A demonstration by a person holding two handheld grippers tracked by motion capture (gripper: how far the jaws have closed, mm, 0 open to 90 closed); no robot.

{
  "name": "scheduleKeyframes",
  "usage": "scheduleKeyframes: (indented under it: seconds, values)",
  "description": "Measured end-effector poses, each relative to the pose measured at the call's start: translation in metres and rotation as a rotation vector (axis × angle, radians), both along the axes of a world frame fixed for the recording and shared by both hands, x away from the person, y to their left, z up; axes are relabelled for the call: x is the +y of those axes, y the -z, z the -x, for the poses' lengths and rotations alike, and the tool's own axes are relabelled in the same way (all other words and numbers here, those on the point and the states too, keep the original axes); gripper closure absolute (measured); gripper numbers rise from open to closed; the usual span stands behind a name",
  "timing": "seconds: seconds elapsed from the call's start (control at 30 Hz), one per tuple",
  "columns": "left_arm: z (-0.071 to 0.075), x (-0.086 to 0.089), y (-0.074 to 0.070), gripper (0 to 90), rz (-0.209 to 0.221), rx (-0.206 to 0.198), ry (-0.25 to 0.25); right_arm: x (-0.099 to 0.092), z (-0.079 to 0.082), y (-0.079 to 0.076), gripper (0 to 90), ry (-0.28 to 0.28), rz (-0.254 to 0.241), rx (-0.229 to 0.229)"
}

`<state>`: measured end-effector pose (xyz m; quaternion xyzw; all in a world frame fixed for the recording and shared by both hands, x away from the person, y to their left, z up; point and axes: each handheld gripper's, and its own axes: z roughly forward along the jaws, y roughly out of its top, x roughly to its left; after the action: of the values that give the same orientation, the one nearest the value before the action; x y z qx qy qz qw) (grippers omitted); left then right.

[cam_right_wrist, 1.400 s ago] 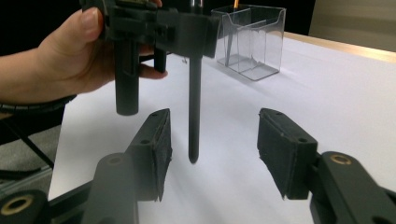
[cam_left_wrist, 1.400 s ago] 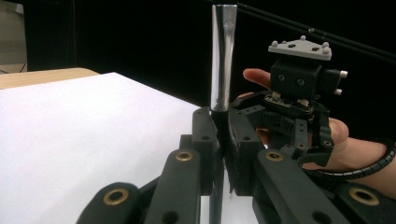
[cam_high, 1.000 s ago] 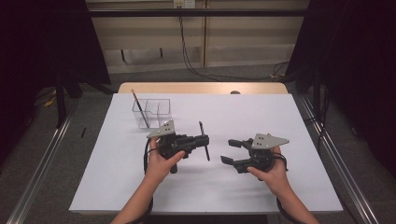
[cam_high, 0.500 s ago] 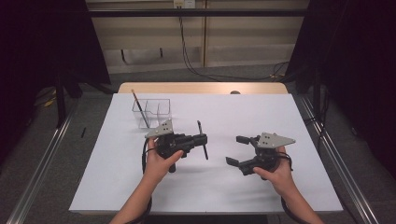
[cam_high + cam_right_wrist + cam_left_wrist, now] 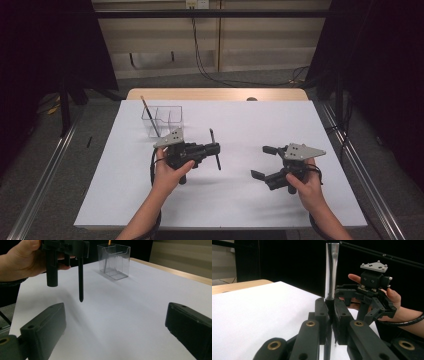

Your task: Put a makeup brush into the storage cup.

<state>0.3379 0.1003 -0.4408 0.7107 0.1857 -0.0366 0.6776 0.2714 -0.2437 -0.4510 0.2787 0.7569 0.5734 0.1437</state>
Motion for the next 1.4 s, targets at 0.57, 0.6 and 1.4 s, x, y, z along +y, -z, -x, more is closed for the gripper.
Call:
scheduleKeyframes:
  seconds: [0.57,0.6,1.4]
  values:
    - [-0.001,0.007,-0.001,83.5,-0.009,-0.008,-0.021,-0.033,0.009,0.000,2.4,0.063,0.008,0.000]
    - [-0.001,0.008,-0.002,83.5,-0.011,-0.010,-0.021,-0.035,0.010,0.000,2.4,0.068,0.007,0.002]
    - [-0.008,0.030,-0.007,83.6,-0.016,-0.023,-0.075,-0.059,0.018,0.010,2.4,0.119,0.009,0.003]
